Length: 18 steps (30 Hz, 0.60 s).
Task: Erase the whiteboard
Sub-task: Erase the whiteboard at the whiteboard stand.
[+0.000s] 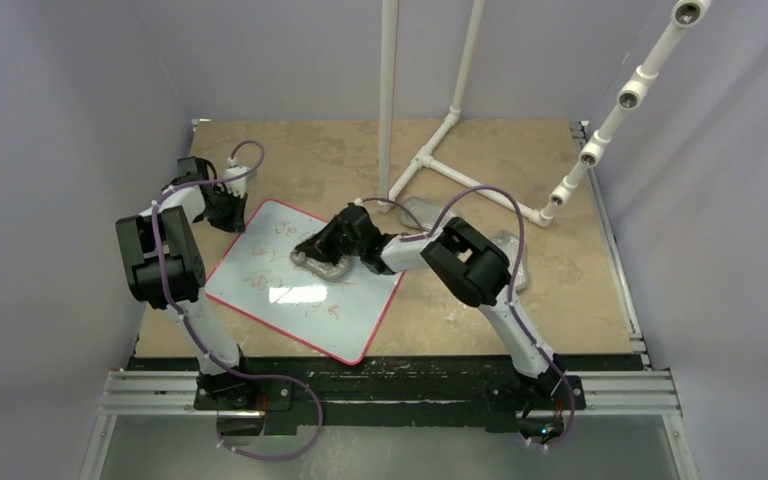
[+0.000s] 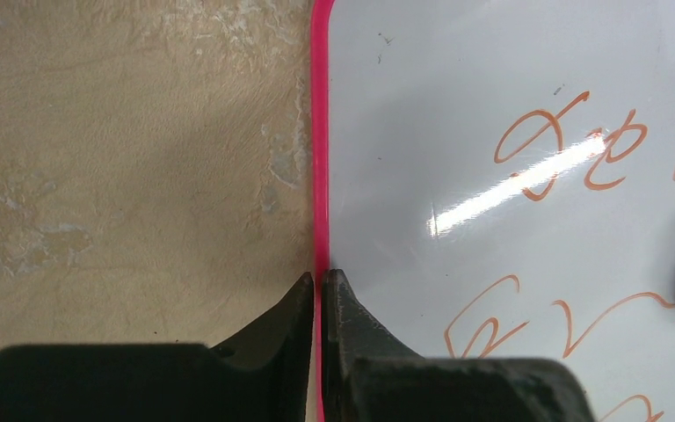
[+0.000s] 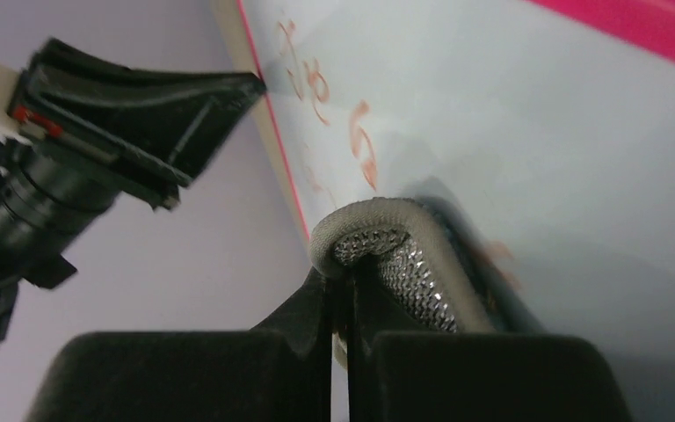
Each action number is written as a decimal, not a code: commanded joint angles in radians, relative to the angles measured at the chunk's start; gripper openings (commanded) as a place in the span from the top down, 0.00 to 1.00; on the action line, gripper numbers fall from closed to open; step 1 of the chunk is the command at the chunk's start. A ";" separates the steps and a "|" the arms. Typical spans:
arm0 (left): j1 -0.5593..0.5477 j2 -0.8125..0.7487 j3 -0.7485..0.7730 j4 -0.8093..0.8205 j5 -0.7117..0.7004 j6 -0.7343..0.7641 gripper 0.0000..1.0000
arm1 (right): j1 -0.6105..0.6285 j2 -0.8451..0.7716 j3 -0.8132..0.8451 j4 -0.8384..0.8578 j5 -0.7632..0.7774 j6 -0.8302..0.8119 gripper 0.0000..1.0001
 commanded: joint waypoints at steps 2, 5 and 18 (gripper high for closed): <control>0.001 0.084 -0.068 -0.035 -0.079 0.066 0.95 | 0.009 0.152 0.211 0.091 0.070 0.166 1.00; 0.002 0.079 -0.071 -0.035 -0.080 0.076 0.96 | 0.005 0.152 0.192 0.116 0.052 0.194 1.00; 0.007 0.096 -0.063 -0.017 -0.083 0.082 0.98 | -0.096 -0.402 -0.491 -0.053 0.156 -0.043 1.00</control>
